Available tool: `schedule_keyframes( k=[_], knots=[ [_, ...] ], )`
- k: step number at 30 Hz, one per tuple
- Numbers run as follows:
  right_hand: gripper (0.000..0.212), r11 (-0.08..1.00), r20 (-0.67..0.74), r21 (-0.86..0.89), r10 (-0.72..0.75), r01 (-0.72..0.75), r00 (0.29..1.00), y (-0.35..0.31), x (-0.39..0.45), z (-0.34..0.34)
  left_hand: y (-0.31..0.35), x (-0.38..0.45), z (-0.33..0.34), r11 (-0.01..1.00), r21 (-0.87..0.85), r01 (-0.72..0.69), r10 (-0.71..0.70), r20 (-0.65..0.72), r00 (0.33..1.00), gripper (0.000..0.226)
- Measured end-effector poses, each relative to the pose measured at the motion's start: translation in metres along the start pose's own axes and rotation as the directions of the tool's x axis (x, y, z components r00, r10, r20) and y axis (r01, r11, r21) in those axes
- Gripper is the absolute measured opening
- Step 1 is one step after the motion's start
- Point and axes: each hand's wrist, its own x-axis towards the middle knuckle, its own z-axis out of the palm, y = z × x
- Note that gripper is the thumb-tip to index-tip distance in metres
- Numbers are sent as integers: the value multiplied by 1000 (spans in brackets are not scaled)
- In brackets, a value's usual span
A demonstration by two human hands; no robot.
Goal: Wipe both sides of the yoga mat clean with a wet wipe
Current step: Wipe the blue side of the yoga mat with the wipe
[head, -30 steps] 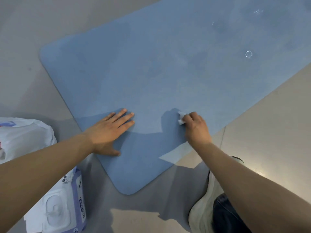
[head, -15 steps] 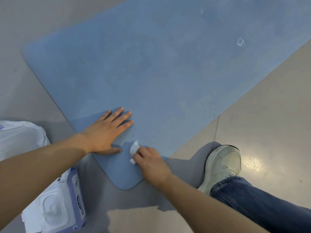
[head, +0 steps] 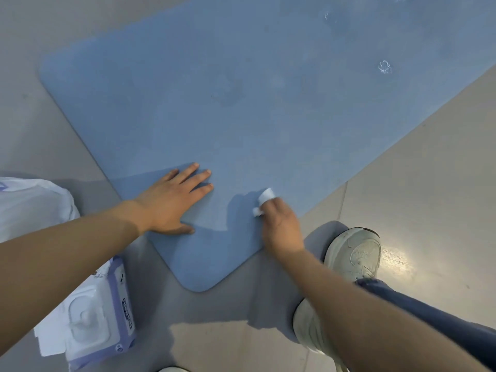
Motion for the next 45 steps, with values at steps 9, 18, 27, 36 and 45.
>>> schedule_keyframes(
  k=[9,18,27,36,45],
  knots=[
    [17,891,230,107,-454,442,861,-29,-50,28,1,1,2,1000,9,-1,1,-30,1000,111],
    [25,983,-115,-116,126,-139,985,71,32,-40,-2,-1,2,1000,-5,-8,8,-34,999,111],
    [21,989,131,24,-151,149,980,-38,-39,23,-6,-1,4,1000,-7,-14,14,-49,999,111],
    [20,883,195,-15,-457,468,868,-12,15,12,-17,-13,16,989,-133,62,-76,-99,992,116],
    [25,961,51,-80,-261,265,964,-10,55,2,-39,-38,21,940,-216,262,-286,-83,955,110]
  ],
)
